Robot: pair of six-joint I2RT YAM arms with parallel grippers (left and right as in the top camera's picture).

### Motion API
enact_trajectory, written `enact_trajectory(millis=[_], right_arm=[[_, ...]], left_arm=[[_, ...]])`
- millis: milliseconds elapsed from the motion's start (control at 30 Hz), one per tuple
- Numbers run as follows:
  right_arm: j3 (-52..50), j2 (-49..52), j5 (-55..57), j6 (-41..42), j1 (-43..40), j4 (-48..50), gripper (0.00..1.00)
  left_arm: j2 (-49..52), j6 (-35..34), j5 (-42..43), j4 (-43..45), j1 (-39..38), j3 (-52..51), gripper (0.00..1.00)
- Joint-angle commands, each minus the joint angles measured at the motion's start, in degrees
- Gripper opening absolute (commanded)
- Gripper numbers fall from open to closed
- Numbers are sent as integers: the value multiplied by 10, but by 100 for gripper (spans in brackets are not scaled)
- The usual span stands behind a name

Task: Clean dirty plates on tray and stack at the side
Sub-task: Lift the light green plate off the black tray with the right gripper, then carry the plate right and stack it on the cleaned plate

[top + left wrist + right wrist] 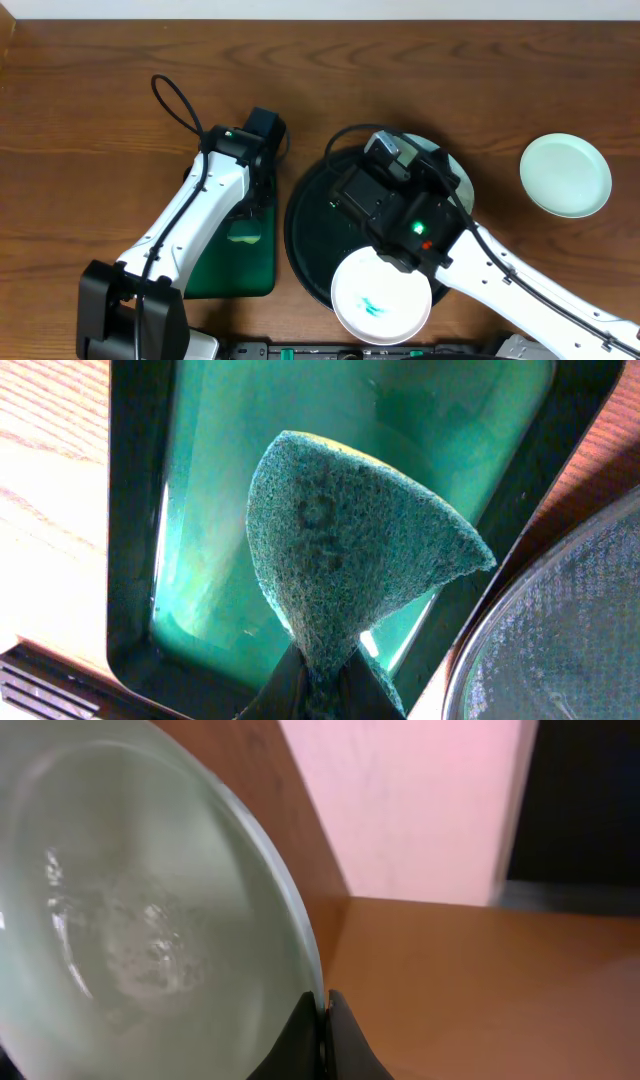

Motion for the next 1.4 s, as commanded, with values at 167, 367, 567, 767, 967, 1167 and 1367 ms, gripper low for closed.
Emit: enact_trajectory(millis=[167, 367, 567, 767, 967, 1167, 1367], right_arm=[[13, -6, 96, -115, 25, 34, 1], [13, -6, 103, -118, 25, 43, 1], [13, -6, 101, -118, 25, 51, 1], [13, -6, 21, -73, 16, 54, 1], [12, 3, -285, 156, -70, 61, 1], [11, 19, -432, 328, -208, 67, 1], [11, 20, -579, 351, -373, 66, 2]], left_arm=[[3, 7, -12, -1, 3, -5, 7], [3, 7, -12, -1, 3, -5, 7], [3, 7, -12, -1, 3, -5, 7], [3, 8, -12, -1, 3, -5, 7], [3, 7, -12, -1, 3, -5, 7], [3, 7, -11, -2, 2, -5, 7], [3, 7, -11, -1, 2, -5, 7]])
